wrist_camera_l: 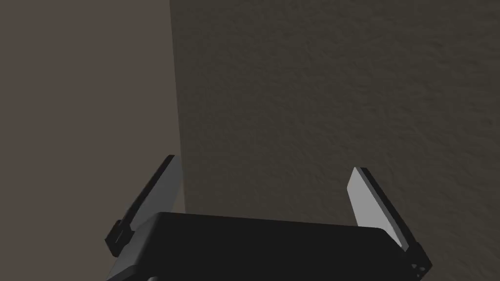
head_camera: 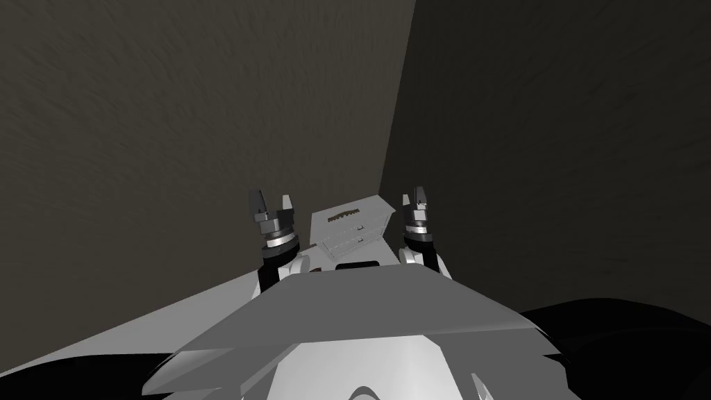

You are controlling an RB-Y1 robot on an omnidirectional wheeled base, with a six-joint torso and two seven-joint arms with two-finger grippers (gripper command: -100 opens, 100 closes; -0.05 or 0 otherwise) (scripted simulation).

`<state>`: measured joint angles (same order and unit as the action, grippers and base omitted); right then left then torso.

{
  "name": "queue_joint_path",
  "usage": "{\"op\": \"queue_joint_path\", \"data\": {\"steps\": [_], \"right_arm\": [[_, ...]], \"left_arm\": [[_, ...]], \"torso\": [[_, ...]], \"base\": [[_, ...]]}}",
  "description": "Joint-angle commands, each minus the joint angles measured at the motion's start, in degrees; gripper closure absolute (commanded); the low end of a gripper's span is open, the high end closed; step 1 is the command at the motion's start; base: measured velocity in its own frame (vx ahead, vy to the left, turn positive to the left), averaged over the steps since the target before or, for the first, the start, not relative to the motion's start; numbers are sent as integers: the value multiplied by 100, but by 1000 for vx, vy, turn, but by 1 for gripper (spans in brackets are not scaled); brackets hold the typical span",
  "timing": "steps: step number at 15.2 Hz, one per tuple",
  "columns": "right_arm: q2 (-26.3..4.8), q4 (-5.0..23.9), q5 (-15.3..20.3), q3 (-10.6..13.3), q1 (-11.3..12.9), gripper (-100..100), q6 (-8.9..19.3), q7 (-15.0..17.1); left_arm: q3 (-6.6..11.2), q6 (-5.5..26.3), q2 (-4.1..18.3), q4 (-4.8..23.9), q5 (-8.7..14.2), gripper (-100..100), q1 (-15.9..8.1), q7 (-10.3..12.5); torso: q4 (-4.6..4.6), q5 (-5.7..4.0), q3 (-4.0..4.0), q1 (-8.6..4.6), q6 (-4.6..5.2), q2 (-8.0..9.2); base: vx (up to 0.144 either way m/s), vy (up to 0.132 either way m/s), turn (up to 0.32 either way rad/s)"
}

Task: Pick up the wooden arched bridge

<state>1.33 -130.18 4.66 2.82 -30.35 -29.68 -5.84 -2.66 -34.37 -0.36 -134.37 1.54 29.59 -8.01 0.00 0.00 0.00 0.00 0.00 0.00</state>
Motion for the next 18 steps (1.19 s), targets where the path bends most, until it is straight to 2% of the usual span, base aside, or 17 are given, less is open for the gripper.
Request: {"op": "queue_joint_path", "data": {"steps": [1, 2, 3, 5, 6, 8, 9, 11, 14, 15, 16, 17, 18], "right_arm": [[0, 0, 0, 0, 0, 0, 0, 0], [0, 0, 0, 0, 0, 0, 0, 0], [0, 0, 0, 0, 0, 0, 0, 0], [0, 0, 0, 0, 0, 0, 0, 0], [0, 0, 0, 0, 0, 0, 0, 0], [0, 0, 0, 0, 0, 0, 0, 0], [0, 0, 0, 0, 0, 0, 0, 0], [0, 0, 0, 0, 0, 0, 0, 0], [1, 0, 0, 1, 0, 0, 0, 0], [1, 0, 0, 1, 0, 0, 0, 0], [1, 0, 0, 1, 0, 0, 0, 0], [0, 0, 0, 0, 0, 0, 0, 0], [1, 0, 0, 1, 0, 0, 0, 0]], "left_arm": [[19, 74, 209, 53, 9, -100, -38, 13], [38, 150, 356, 106, 19, -100, -77, 27], [38, 150, 356, 106, 19, -100, -77, 27], [95, 373, 639, 265, 47, -100, -192, 67], [95, 373, 639, 265, 47, -100, -192, 67], [175, 648, 887, 486, 87, -100, -353, 122], [175, 683, 887, 486, 87, -100, -353, 122], [274, 1004, 1100, 763, 136, -100, -552, 191], [330, 1288, 1194, 921, 164, -100, -666, 230], [391, 1461, 1280, 1089, 193, -100, -787, 271], [391, 1521, 1280, 1089, 193, -100, -787, 271], [454, 1686, 1359, 1269, 225, -100, -915, 315], [454, 1769, 1359, 1269, 225, -100, -915, 315]], "torso": [[0, 0, 0, 0, 0, 0], [0, 0, 0, 0, 0, -1], [-1, 0, -2, -3, 0, -3], [-1, -1, -3, -6, 0, -5], [-2, -2, -4, -9, 1, -7], [-2, -2, -5, -11, 0, -9], [-2, -3, -6, -14, 1, -10], [-3, -3, -7, -18, 1, -12], [-4, -4, -10, -21, 1, -16], [-4, -5, -9, -21, 1, -16], [-4, -4, -10, -21, 1, -16], [-4, -4, -9, -20, 0, -15], [-4, -4, -9, -20, 1, -15]], "base": [[3, -5, -1], [10, -17, -2], [11, -21, -1], [13, -27, -2], [16, -32, -2], [19, -39, -4], [18, -46, -3], [25, -51, -6], [31, -53, -5], [30, -50, -6], [25, -45, -6], [24, -54, -7], [22, -51, -7]]}}
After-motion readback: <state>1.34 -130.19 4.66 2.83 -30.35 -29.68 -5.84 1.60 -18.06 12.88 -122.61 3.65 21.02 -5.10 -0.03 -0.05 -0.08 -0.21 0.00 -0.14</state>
